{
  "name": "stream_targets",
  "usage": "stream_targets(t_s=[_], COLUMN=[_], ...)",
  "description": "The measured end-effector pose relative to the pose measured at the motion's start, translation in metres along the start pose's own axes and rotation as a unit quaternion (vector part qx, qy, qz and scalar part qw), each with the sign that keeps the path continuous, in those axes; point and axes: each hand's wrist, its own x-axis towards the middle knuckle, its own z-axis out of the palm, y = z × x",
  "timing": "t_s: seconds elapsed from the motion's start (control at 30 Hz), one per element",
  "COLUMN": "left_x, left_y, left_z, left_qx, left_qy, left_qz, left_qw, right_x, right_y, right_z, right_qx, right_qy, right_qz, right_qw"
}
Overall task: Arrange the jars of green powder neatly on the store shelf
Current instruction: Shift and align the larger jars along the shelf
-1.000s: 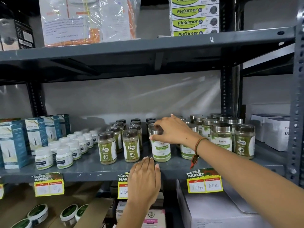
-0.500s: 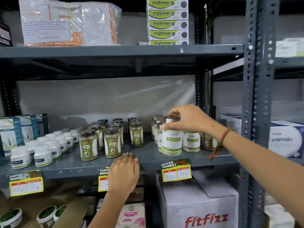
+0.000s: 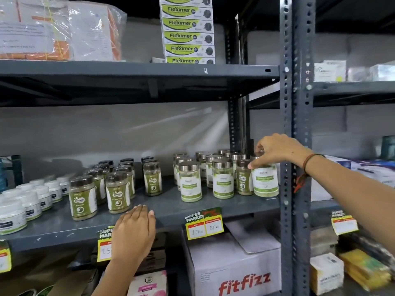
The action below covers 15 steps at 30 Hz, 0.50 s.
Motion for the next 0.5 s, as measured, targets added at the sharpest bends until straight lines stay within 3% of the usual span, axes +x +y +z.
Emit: stream_targets(t_s=[0.5], left_x=[0.001], left_y=[0.001], left_z=[0.001], left_qx=[-0.001], left_qy=[-0.006], left_qz=[-0.011], left_qw=[1.0], right_x=[0.028], right_y=[0.009], right_z=[0.031], right_qx=[-0.06], right_qy=[-0.056], right_qz=[0.047], right_qw=[0.996])
